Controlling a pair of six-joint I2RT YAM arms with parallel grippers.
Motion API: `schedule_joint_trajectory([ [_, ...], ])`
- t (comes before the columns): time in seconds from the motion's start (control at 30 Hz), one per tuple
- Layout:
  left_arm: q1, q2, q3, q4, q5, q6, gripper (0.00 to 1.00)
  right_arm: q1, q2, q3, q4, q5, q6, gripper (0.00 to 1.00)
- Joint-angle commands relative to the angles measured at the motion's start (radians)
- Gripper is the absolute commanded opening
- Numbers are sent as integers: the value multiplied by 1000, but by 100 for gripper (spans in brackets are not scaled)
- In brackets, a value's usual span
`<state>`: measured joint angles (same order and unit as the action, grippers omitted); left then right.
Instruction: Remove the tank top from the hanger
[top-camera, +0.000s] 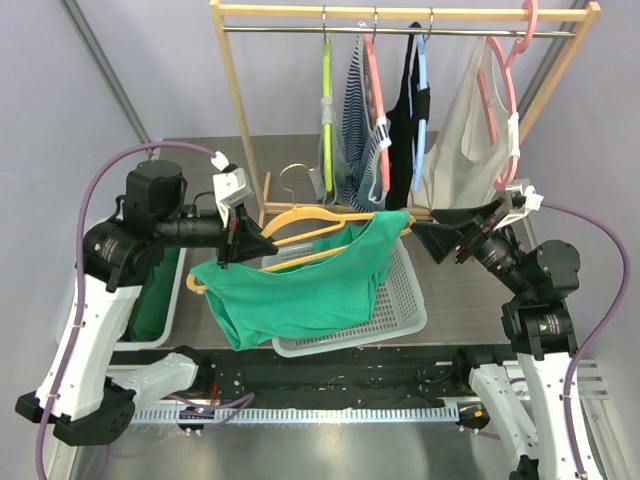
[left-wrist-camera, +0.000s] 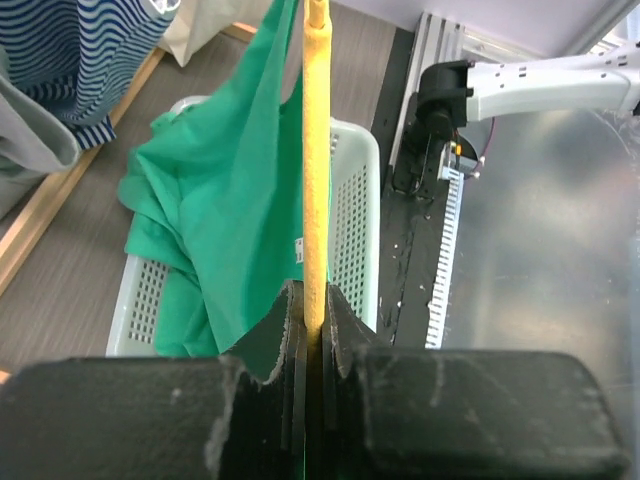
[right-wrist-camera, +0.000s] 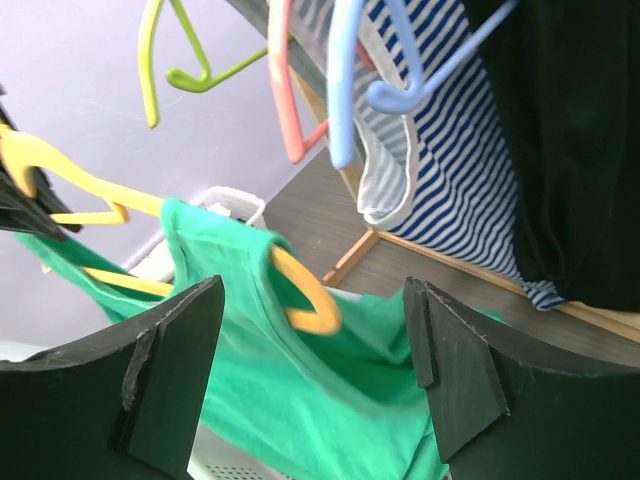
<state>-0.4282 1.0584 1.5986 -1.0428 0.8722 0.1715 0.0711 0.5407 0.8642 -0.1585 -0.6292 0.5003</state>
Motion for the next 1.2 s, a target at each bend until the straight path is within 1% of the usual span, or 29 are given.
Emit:
schedule_joint_trajectory([
  [0.0,-14,14,34,13,-16,39,1,7,-7,-1,96,-93,32,79],
  [0.37,-49,94,112,59,-56,40,0,6,-94,-82,-9,-89,26,77],
  [0.53,-70,121,142,61,-53,28,0,7,-91,-117,33,-72,41,74],
  [0.63,-78,129,156,58,-50,22,0,6,-50,-131,94,-75,66,72],
  [0.83,-89,140,158,55,-55,20,0,6,16,-119,152,-86,72,66],
  [0.87,-92,143,150,56,-58,22,0,6,24,-116,183,-87,76,64],
  [0.93,-98,147,150,58,-71,25,0,6,38,-110,189,-92,81,61],
  [0.97,-99,150,149,63,-75,28,0,6,39,-110,192,-92,83,58],
  [1.07,-107,164,158,81,-96,28,0,9,42,-119,197,-90,89,52],
  [1.17,-118,190,179,98,-125,26,0,10,47,-129,215,-92,104,50],
])
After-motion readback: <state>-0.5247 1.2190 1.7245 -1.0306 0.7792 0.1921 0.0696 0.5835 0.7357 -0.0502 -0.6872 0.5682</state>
